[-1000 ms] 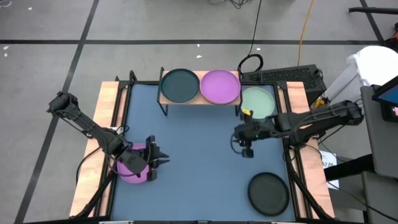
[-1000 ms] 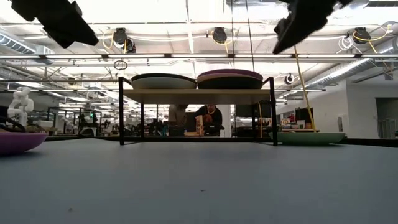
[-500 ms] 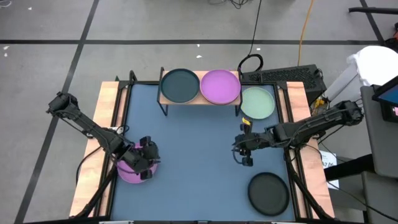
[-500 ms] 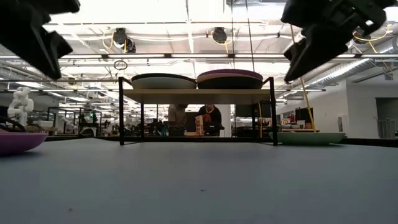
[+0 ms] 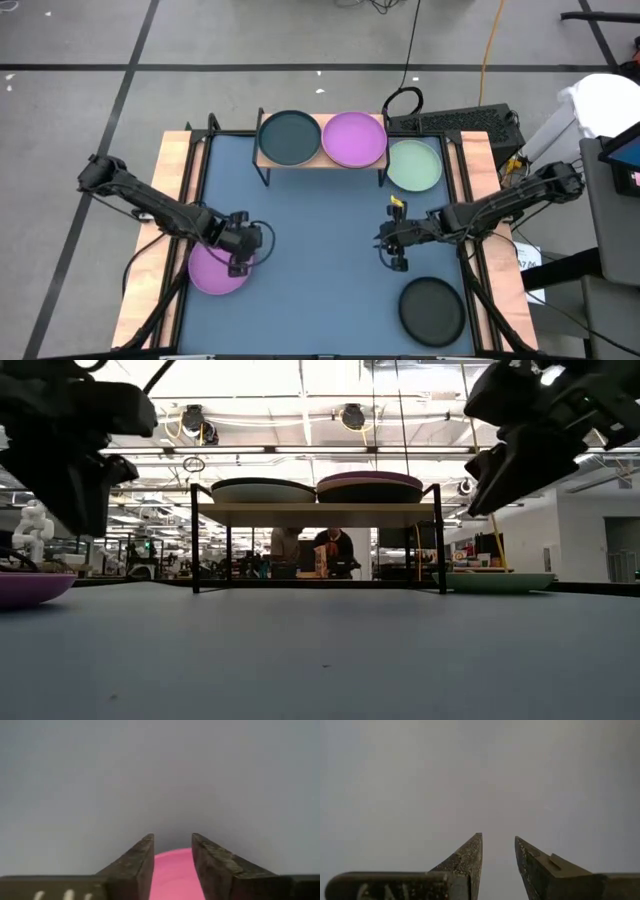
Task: Place and stack plates onto a shelf
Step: Stack the purple plate on top of the dark green plate on the shelf
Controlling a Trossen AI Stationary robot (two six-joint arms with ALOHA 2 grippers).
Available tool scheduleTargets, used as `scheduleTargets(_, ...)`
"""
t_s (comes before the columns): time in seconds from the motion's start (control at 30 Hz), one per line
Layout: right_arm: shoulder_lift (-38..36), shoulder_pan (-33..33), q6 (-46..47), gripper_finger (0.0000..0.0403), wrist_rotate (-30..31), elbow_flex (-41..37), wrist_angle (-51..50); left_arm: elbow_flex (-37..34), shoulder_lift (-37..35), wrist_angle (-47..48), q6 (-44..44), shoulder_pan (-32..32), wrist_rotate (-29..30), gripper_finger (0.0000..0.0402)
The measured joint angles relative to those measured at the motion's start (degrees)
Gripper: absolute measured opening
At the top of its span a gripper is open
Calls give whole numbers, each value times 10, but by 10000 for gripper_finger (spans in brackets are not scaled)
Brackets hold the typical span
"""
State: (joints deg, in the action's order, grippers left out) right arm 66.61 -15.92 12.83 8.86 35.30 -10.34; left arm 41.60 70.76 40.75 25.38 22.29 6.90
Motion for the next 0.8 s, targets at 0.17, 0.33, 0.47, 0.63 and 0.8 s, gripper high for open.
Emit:
scheduleTargets(0.17, 0, -12, 0, 100, 0, -1, 4, 0, 5, 13, -41, -5, -35, 194)
scheduleTargets(0.33, 0, -17, -1, 100, 0, -1, 6, 0, 5, 46, -85, -5, -52, 211)
scheduleTargets(0.47, 0, -17, -6, 100, 0, -1, 14, 0, 17, 52, -114, -5, -50, 212)
scheduleTargets(0.63, 0, -17, -15, 100, 0, -1, 22, 0, 56, 60, -156, -5, -37, 212)
scheduleTargets(0.8, 0, -17, -17, 100, 0, -1, 24, 0, 94, 44, -189, -5, -18, 211)
